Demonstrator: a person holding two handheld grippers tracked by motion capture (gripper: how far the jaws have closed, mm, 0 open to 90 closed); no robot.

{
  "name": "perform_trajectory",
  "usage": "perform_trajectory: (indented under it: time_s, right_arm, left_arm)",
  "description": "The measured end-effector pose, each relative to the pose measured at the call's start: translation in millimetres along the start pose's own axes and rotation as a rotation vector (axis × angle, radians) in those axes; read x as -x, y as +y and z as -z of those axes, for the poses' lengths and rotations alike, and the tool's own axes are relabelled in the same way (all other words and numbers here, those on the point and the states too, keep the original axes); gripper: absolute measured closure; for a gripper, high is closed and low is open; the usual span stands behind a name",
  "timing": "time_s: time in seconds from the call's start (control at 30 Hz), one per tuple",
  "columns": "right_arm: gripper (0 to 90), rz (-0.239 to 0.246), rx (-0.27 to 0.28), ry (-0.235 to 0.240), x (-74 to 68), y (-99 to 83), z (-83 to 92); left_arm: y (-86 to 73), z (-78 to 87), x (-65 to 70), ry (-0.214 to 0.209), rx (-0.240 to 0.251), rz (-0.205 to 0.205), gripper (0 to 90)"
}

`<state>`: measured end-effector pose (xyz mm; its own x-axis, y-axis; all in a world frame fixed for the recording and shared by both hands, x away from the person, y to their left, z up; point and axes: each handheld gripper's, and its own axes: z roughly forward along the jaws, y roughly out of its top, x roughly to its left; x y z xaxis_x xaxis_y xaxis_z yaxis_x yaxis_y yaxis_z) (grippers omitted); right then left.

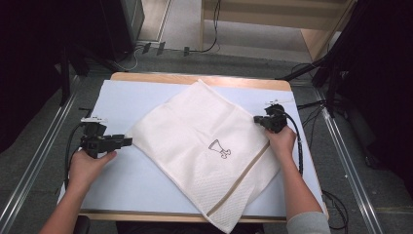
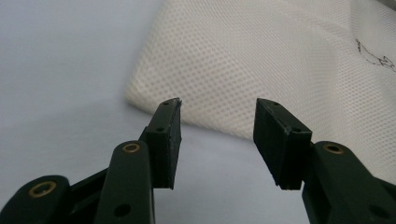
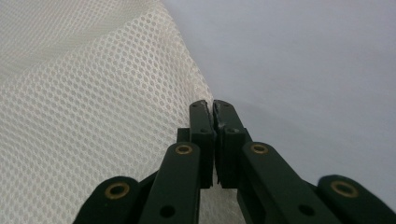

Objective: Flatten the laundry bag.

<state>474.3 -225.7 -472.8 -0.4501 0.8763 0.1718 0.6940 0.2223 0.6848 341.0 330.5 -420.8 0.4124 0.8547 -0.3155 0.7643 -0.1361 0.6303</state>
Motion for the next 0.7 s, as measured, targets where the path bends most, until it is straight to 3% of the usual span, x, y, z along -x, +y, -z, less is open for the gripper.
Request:
perform_trajectory:
  time_s: [0.13,0.2,0.37,0.53,0.6,0.7]
  right_arm:
    - [86.3,-0.045,0.012,0.014,8.8,-7.0,3.2]
    - [82.7,-0.043,0.022,0.016,8.0,-7.1,4.6]
    - [78.5,-0.022,0.016,0.015,5.8,-7.8,6.8]
    - [78.2,-0.021,0.008,0.009,5.8,-9.2,5.2]
    - [78.1,-0.020,0.007,0.006,5.3,-9.2,5.2]
    - [78.1,-0.011,0.011,0.000,4.3,-9.9,4.9]
  left_arm:
    - [0.2,-15.7,15.1,-0.003,-0.023,-0.034,52.9]
    - [1.0,-19.5,22.5,0.012,-0.034,-0.051,52.2]
    - [-5.4,-27.5,32.1,0.022,-0.030,-0.038,50.3]
    - [-7.9,-44.6,32.0,0.110,-0.058,-0.071,43.3]
    - [-8.0,-47.1,30.3,0.099,-0.065,-0.055,40.3]
    - [-10.3,-49.2,32.1,0.061,-0.037,-0.016,42.2]
